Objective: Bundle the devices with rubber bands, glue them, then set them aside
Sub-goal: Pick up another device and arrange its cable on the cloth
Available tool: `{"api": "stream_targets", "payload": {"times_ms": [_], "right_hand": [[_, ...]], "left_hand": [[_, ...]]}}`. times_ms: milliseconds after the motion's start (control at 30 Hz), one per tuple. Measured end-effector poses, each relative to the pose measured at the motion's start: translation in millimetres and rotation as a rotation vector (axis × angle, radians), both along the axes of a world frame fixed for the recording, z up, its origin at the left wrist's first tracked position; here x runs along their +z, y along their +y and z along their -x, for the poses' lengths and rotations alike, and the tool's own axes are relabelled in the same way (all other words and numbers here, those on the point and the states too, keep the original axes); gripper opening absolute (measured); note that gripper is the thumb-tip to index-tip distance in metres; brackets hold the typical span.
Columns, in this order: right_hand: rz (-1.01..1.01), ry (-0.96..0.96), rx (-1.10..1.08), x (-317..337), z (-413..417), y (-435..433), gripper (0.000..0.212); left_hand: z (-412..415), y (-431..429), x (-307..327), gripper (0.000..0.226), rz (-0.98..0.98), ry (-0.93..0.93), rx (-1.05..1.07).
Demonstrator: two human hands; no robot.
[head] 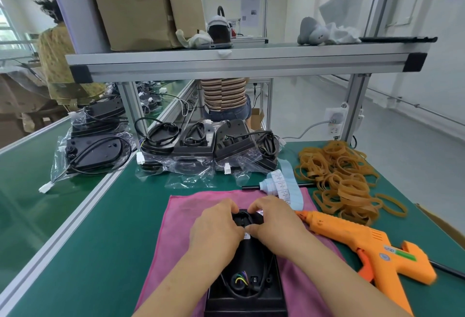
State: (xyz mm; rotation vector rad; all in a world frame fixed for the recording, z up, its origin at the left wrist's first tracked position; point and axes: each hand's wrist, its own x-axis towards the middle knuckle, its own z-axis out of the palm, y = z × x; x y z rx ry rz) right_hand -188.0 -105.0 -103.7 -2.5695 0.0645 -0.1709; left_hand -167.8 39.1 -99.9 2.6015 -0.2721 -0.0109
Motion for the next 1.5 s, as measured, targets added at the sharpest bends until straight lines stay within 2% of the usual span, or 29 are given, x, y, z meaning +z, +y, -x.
{"api": "stream_targets", "payload": {"times_ms": [100,200,433,500,567,667,733,800,833,933,1000,1067,1133,1233,1333,1500], "right_hand": [[0.005,0.020,-0.008,1.6,0.1,-1.6,0.035],[-0.004,0.041,-0.030,2.8,0.3,-2.7,0.038],[-0.080,0.072,-0.058,-0.6,-2.2,-2.5,0.040],[-0.104,0.080,-0.061,-1.7,-2.9,-2.4,0.039],[-0.114,0.081,-0.051,-2.6,-2.7,-2.4,0.039],[-0.110,0.026,-0.035,-2.8,0.2,-6.7,0.036],[-0.122,-0.033,-0.082,0.2,4.3,-17.1,0.031],[-0.087,-0.054,-0.166,5.6,9.6,-33.2,0.016],[-0.055,-0.036,-0.205,8.4,12.8,-41.4,0.008],[0.030,0.125,-0.225,8.5,19.3,-53.4,0.020],[-0.093,0.240,-0.168,1.7,21.7,-49.1,0.026],[-0.280,0.265,-0.157,-4.9,22.9,-42.7,0.020],[-0.372,0.174,-0.187,-5.6,20.9,-38.5,0.015],[-0.426,0.051,-0.179,1.4,16.2,-27.0,0.020],[-0.380,0.019,-0.108,5.3,12.5,-13.3,0.024],[-0.173,0.027,-0.052,6.0,9.4,-3.7,0.025]], "left_hand": [[0.5,1.8,-2.0,0.042,-0.061,-0.038,-0.024],[-1.9,10.8,-6.0,0.044,0.001,-0.001,-0.012],[-4.2,16.5,-23.3,0.075,0.565,0.295,0.047],[-4.1,14.0,-25.1,0.080,0.620,0.296,0.067],[-4.6,13.2,-26.7,0.073,0.659,0.299,0.079],[-4.3,13.2,-30.8,0.050,0.685,0.305,0.102],[-4.7,12.5,-35.3,0.044,0.684,0.300,0.117],[-4.3,11.7,-37.7,0.041,0.674,0.290,0.129],[-4.0,11.6,-38.4,0.039,0.670,0.282,0.133],[-3.4,12.8,-40.1,0.032,0.661,0.260,0.138],[-2.8,13.3,-40.7,0.028,0.643,0.247,0.137],[-1.9,13.7,-39.6,0.027,0.637,0.239,0.134],[-0.9,14.2,-38.5,0.030,0.640,0.228,0.126],[-0.1,15.4,-39.9,0.028,0.614,0.200,0.126],[0.0,15.0,-41.6,0.029,0.593,0.168,0.130],[1.4,14.8,-40.9,0.029,0.573,0.141,0.110]]}}
